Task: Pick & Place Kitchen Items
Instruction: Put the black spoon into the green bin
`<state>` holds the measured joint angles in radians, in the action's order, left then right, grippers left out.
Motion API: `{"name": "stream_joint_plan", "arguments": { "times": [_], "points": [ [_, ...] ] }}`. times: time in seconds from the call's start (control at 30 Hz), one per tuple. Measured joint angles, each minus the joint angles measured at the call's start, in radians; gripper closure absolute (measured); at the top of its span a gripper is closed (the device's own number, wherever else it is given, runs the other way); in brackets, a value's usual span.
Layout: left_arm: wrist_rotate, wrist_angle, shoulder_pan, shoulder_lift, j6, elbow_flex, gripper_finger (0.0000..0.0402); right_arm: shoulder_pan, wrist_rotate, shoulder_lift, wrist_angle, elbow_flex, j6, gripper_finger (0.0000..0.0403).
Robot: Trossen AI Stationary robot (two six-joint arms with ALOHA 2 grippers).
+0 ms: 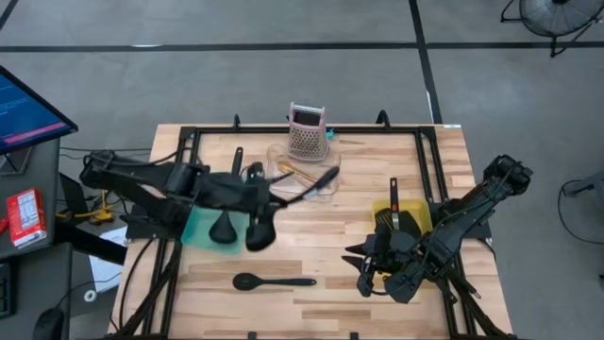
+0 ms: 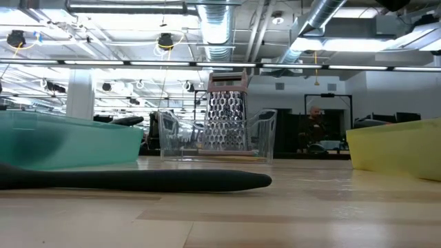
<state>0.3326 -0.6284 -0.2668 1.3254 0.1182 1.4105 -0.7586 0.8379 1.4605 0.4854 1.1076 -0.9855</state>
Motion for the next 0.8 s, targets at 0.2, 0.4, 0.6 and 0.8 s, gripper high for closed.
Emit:
{"name": "stream_joint_plan", "arguments": {
  "times": [0.2, 0.4, 0.6, 0.8],
  "points": [
    [0.131, -0.138, 0.093, 0.000, 0.082, 0.000, 0.0396, 0.000, 0.000, 0.000, 0.000, 0.000, 0.000, 0.0285],
    [0.348, -0.342, 0.142, 0.000, 0.278, 0.000, 0.0396, 0.000, 0.000, 0.000, 0.001, 0.000, 0.000, 0.0285],
    [0.463, -0.446, 0.158, -0.043, 0.419, -0.124, 0.0396, 0.000, 0.000, 0.000, 0.013, 0.000, 0.000, 0.0285],
    [0.403, -0.477, 0.183, -0.125, 0.499, -0.332, 0.0396, 0.000, -0.002, 0.000, 0.021, 0.000, 0.000, 0.0285]
  ]
}}
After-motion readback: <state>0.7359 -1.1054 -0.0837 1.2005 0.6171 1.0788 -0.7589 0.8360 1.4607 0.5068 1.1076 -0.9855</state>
